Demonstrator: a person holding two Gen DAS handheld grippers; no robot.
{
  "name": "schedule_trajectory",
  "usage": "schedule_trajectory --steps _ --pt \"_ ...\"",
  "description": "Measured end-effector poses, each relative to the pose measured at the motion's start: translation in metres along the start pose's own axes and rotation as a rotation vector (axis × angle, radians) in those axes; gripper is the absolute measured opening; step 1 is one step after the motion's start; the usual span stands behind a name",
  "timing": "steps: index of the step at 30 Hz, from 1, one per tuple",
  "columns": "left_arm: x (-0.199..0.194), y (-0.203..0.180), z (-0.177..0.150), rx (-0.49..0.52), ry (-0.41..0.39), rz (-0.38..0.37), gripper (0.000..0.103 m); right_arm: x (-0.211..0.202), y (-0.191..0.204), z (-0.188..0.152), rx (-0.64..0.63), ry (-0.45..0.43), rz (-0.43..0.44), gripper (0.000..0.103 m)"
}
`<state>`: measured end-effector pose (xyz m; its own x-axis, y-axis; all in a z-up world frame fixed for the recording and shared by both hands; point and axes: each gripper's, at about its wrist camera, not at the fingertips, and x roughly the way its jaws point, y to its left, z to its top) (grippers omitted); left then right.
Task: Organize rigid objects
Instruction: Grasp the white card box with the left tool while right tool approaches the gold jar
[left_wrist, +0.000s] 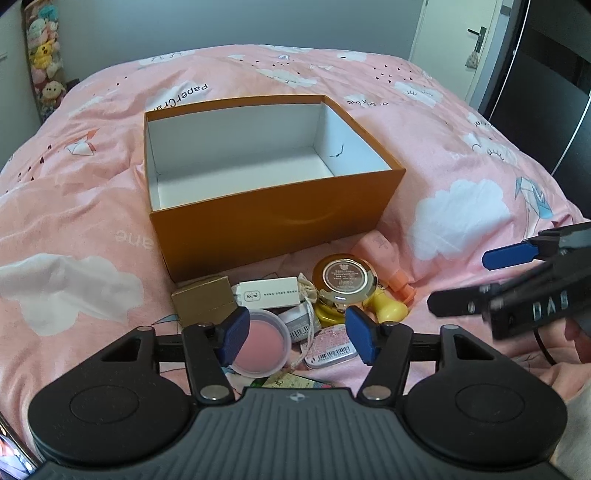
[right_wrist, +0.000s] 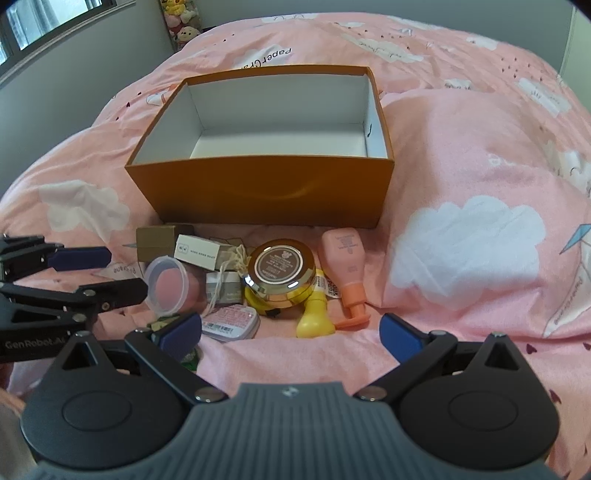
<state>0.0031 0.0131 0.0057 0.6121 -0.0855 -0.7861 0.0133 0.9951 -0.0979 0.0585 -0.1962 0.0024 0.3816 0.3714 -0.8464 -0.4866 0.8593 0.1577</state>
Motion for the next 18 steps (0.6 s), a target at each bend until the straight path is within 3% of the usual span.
schedule_trajectory --steps 3,7,11,15,18 --pt "0.004 0.010 0.004 -0.010 0.016 -0.003 0.068 0.007 -0.008 0.014 0.035 0.032 0.017 0.101" --pt "0.013 0.032 0.010 -0.091 0.051 -0.044 0.068 0.019 -0.019 0.033 0.052 0.055 0.101 0.101" --pt "0.026 0.051 0.014 -0.149 0.066 -0.027 0.068 0.042 -0.023 0.052 0.058 0.084 0.093 0.100" --pt "0.045 0.060 0.018 -0.190 0.082 -0.033 0.064 0.071 -0.032 0.062 0.142 0.136 0.126 0.078" --pt "0.060 0.064 0.019 -0.234 0.108 -0.050 0.064 0.092 -0.033 0.059 0.183 0.161 0.137 0.071"
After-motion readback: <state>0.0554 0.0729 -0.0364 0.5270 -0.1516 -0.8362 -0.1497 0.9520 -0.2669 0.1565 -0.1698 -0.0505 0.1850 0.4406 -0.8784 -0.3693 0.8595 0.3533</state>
